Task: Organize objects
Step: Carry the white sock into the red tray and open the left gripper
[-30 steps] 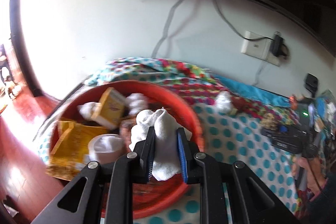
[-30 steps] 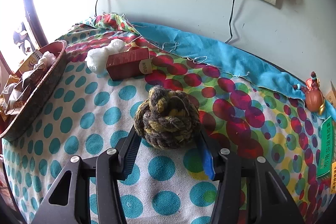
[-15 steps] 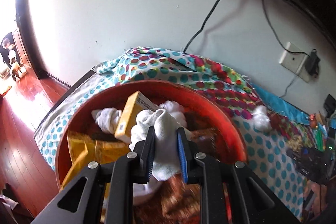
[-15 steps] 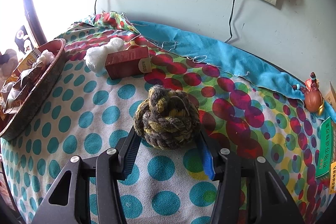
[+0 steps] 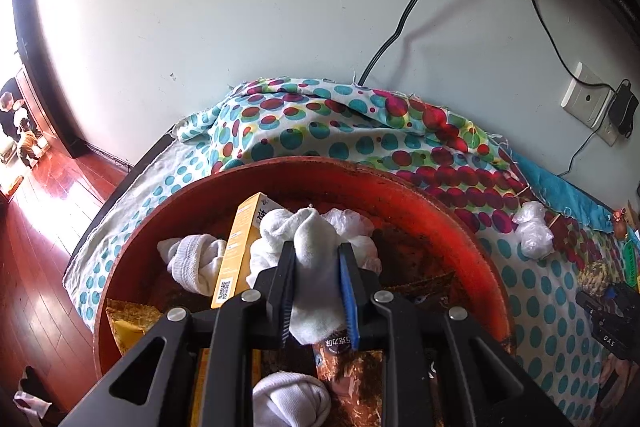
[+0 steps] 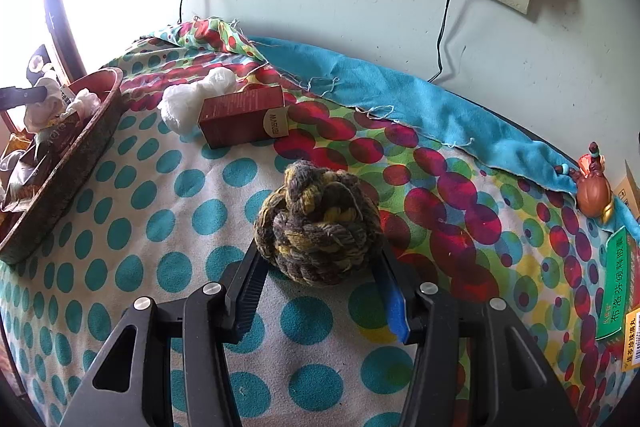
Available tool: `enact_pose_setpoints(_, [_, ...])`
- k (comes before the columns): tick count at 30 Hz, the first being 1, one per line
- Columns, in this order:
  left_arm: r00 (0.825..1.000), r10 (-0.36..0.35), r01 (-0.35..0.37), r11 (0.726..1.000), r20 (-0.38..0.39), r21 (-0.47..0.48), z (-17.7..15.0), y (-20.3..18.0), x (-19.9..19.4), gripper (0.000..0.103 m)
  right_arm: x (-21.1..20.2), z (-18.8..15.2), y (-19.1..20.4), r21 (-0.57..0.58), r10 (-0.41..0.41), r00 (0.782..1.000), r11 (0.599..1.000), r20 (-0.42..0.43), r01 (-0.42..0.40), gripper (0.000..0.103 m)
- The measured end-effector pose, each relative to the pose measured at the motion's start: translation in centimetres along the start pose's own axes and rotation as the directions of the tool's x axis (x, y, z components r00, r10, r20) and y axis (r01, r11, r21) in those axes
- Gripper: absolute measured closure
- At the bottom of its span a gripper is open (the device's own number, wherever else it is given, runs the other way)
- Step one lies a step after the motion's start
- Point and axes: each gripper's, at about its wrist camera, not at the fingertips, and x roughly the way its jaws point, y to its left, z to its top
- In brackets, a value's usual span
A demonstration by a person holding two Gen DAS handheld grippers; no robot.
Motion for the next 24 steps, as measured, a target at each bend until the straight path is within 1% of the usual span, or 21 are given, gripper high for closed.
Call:
enact_pose_setpoints(2, [1.000,-0.010,0.010,1.000,-0.009,-0.004,-0.2,0.2,0.2,0.080,0.0,0.0,0.0,0.001,0.000,1.000,1.000,0.000,0.000,0.053])
enact_pose_setpoints(5, [1.000,0.001,-0.001,1.000,-0.016,-0.013,-0.4,0.3,0.3,0.077,0.0,0.0,-0.1,0.000,0.000,1.000,1.000,0.000,0.000,0.053])
enact_pose_setpoints(8, [1.000,0.008,-0.009,1.000,-0.021,-0.024,-0.6,0.3,0.0,0.069,0.0,0.0,0.0,0.001,0.001,1.000,1.000,0.000,-0.001,0.053])
enact_pose_setpoints(10, [1.000,0.030,-0.030,1.000,-0.007,-0.009,-0.7,0.1,-0.5,0.056,0.0,0.0,-0.1,0.000,0.002,1.000,1.000,-0.001,-0.002,0.053])
enact_pose_setpoints(13, [0.998,0.057,-0.057,0.998,0.025,0.002,-1.1,-0.1,-1.6,0.051,0.0,0.0,0.0,0.003,0.003,1.000,1.000,0.000,-0.003,0.053])
enact_pose_setpoints(15, [0.997,0.060,-0.060,0.998,0.040,0.004,-1.6,-0.2,-2.6,0.048,0.0,0.0,-0.1,0.005,0.002,1.000,1.000,0.001,-0.002,0.053])
enact_pose_setpoints(18, [0.995,0.077,-0.078,0.997,0.061,0.011,-3.0,-0.7,-4.5,0.046,0.0,0.0,-0.2,0.007,0.005,1.000,1.000,0.002,-0.005,0.054])
enact_pose_setpoints(22, [0.986,0.120,-0.126,0.991,0.116,0.047,-5.6,-1.9,-7.3,0.045,-0.2,0.0,-0.3,0.015,-0.001,1.000,1.000,0.004,0.001,0.055])
enact_pose_setpoints(24, [0.983,0.120,-0.128,0.990,0.137,0.054,-7.1,-2.5,-8.6,0.044,-0.3,0.0,-0.4,0.022,-0.009,1.000,1.000,0.012,0.009,0.055])
